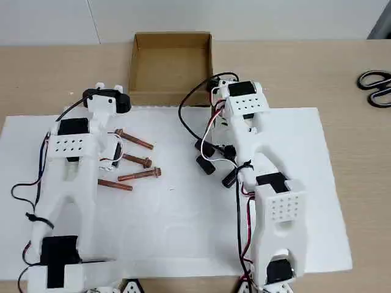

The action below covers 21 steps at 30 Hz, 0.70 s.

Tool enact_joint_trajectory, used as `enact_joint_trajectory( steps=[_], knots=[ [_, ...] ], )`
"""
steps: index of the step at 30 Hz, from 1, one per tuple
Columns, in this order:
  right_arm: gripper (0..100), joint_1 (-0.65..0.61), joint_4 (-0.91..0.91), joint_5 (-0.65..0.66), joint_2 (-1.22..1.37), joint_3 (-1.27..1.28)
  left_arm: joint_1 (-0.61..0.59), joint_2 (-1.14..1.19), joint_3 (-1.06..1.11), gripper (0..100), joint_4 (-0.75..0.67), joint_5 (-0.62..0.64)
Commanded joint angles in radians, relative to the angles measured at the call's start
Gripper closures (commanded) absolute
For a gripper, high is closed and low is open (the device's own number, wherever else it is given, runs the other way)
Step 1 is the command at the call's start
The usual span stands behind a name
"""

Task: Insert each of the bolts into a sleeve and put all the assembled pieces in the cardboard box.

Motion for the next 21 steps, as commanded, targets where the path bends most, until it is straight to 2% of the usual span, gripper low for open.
enact_joint_trajectory(
  steps=[1, 7, 10, 13, 18, 21],
  knots=[
    [99.6, 0.005, 0.073, 0.011, -0.102, -0.063, -0.003, -0.051, -0.039, 99, 0.008, 0.000],
    [99.6, 0.015, 0.102, 0.100, -0.295, -0.089, -0.002, -0.160, -0.134, 99, 0.100, 0.008],
    [99.6, 0.022, 0.113, 0.103, -0.394, -0.057, -0.002, -0.153, -0.220, 99, 0.163, 0.068],
    [99.6, 0.058, 0.114, 0.101, -0.476, -0.011, -0.008, -0.078, -0.311, 99, 0.213, 0.109],
    [99.6, 0.185, 0.114, 0.103, -0.619, 0.106, -0.009, 0.161, -0.550, 99, 0.358, 0.213],
    [99.6, 0.257, 0.114, 0.104, -0.690, 0.213, -0.009, 0.273, -0.680, 99, 0.370, 0.285]
  ],
)
